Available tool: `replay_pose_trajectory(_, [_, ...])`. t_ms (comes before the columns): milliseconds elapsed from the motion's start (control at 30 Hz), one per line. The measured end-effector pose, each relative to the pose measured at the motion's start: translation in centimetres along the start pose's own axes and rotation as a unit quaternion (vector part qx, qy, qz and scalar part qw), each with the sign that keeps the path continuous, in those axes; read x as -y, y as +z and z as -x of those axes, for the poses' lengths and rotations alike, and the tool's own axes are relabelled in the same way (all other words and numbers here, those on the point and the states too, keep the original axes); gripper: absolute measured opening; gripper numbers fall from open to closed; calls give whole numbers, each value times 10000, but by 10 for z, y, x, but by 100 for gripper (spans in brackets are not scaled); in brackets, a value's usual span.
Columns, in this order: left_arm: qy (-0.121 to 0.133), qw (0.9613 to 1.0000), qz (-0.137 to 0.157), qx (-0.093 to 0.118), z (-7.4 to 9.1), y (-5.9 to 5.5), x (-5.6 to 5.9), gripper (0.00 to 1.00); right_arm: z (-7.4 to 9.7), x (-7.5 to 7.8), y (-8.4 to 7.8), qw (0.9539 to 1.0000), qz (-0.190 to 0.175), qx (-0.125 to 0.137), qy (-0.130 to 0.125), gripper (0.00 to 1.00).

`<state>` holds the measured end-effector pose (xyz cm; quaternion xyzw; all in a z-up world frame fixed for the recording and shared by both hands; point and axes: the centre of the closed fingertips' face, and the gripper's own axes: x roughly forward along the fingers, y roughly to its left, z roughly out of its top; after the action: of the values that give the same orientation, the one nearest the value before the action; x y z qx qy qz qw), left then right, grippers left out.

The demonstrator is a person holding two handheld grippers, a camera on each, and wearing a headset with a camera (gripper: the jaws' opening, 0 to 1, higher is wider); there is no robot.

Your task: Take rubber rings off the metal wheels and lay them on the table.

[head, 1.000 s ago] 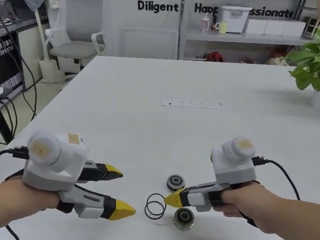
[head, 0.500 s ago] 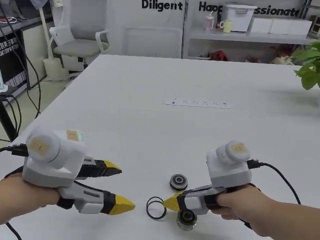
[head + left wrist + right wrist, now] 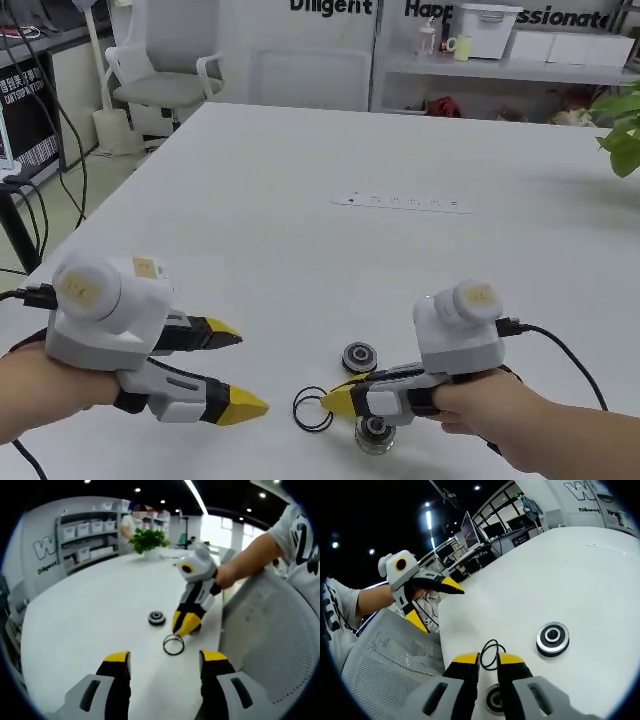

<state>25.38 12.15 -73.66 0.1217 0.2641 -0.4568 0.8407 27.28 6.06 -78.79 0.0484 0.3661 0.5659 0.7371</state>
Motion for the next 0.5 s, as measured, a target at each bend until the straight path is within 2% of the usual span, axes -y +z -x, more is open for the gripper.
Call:
replay_pose_trajectory(300, [72, 10000, 14, 53, 5, 0, -7, 56, 3, -4, 4, 10000, 1, 81, 52, 26])
replay_pose_trajectory(500, [89, 9999, 14, 59, 7, 1, -8, 56, 6, -12, 15, 9996, 18, 263, 141, 37])
